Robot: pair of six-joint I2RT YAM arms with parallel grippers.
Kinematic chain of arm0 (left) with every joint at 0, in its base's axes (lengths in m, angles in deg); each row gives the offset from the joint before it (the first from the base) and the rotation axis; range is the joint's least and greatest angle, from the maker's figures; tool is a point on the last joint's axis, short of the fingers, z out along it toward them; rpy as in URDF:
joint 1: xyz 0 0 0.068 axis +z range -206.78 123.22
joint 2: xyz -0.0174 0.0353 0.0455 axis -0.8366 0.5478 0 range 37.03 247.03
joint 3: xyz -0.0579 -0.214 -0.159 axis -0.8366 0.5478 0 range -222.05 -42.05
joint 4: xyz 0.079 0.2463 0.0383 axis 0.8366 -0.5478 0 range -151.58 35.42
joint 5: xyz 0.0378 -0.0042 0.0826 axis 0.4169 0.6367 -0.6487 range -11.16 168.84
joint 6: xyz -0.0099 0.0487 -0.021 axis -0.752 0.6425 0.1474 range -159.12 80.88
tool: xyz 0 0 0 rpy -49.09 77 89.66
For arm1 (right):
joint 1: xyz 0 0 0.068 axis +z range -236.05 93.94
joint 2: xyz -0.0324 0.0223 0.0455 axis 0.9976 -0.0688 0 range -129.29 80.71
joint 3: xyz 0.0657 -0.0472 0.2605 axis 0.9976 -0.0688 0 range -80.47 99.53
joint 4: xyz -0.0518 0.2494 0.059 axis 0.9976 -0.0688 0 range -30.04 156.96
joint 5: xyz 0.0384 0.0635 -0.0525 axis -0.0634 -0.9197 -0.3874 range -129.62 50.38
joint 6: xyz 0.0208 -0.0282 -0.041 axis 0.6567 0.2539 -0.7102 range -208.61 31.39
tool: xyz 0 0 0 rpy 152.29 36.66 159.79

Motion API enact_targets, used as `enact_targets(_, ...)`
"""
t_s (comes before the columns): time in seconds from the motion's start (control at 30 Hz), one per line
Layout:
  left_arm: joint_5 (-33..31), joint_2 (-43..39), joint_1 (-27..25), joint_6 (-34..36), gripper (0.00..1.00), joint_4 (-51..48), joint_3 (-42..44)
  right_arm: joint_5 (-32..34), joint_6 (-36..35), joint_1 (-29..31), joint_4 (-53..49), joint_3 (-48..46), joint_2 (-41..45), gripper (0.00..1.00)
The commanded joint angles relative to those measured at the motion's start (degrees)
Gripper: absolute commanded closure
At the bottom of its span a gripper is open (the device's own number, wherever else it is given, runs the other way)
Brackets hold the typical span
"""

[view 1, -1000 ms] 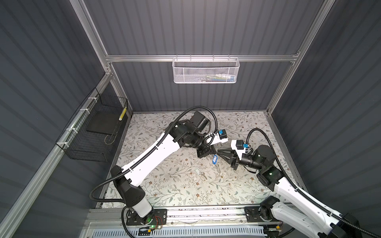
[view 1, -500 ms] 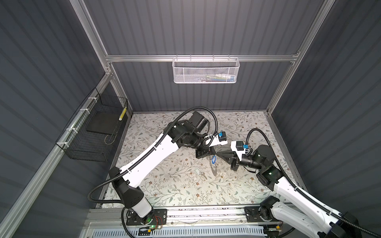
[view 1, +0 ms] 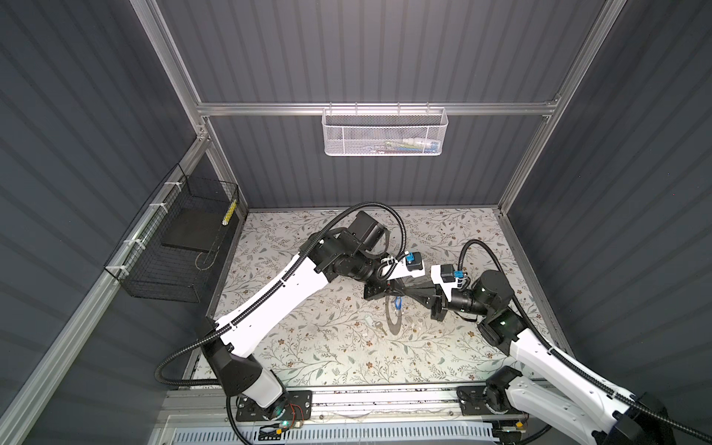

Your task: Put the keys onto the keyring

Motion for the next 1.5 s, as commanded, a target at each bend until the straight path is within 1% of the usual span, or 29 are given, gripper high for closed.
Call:
enact_targets(0.0, -2.8, -3.7, 0.2, -2.5, 0.56, 5.7, 2.7, 1.7, 2.5, -0.8, 5.0, -1.0, 0.4, 1.00)
enact_targets(0.07, -5.9, -5.4, 1.6, -6.9, 0.53, 8.7, 4.7, 2.9, 3.4, -1.0, 6.7, -1.6, 0.4, 1.00)
enact_targets(0.13, -7.7, -6.9, 2.2, -9.9, 0.49, 11.2, 6.6, 4.2, 4.0, -1.0, 7.8, -1.8, 0.2, 1.00)
enact_targets(0.17, -8.8, -7.7, 2.2, -11.3, 0.48, 12.7, 8.0, 5.3, 4.4, -1.0, 8.3, -1.8, 0.0, 1.00)
enact_targets(0.23, -9.3, -9.0, 2.2, -14.1, 0.49, 15.2, 10.6, 6.8, 5.3, -1.0, 9.8, -1.8, -0.4, 1.00)
enact_targets(0.27, -11.4, -9.8, 2.2, -15.9, 0.49, 16.9, 12.1, 7.7, 5.9, -1.0, 11.0, -1.9, -0.6, 1.00)
enact_targets(0.43, -12.4, -13.1, 2.1, -21.9, 0.52, 23.4, 18.2, 11.0, 7.9, -1.0, 14.1, -1.5, -1.3, 1.00)
enact_targets(0.47, -12.6, -13.8, 2.0, -22.8, 0.52, 24.9, 21.4, 11.4, 8.3, -1.0, 14.2, -1.3, -1.3, 1.00)
enact_targets(0.5, -13.0, -14.4, 1.8, -23.6, 0.53, 26.4, 22.6, 11.7, 8.3, -1.0, 14.4, -1.2, -1.4, 1.00)
enact_targets(0.77, -16.1, -16.9, 0.6, -25.9, 0.52, 34.7, 29.2, 13.3, 9.1, -0.8, 14.7, -0.5, -1.6, 1.00)
enact_targets(1.07, -20.0, -16.2, -0.6, -26.6, 0.53, 41.3, 31.5, 13.9, 9.0, -0.7, 14.4, -0.3, -1.3, 1.00)
enact_targets(1.17, -20.3, -16.1, -0.6, -26.9, 0.53, 43.4, 32.5, 13.6, 8.9, -0.6, 14.8, -0.5, -1.1, 1.00)
enact_targets(1.27, -19.4, -15.6, -0.8, -26.6, 0.61, 45.1, 32.8, 12.9, 9.1, -0.6, 16.1, -0.8, -1.3, 1.00)
enact_targets(1.3, -19.2, -15.3, -1.0, -26.4, 0.66, 45.3, 32.7, 12.9, 9.3, -0.7, 16.2, -0.8, -1.3, 1.00)
enact_targets(1.37, -18.0, -15.0, -1.2, -25.5, 0.71, 45.4, 32.4, 13.0, 9.3, -0.6, 16.3, -0.8, -1.3, 1.00)
enact_targets(1.43, -17.3, -14.9, -1.4, -24.9, 0.80, 45.6, 32.4, 13.1, 9.4, -0.6, 16.4, -0.8, -1.2, 1.00)
enact_targets(1.47, -17.0, -14.8, -1.5, -24.6, 0.82, 45.6, 32.5, 13.2, 9.6, -0.6, 16.4, -0.8, -1.1, 1.00)
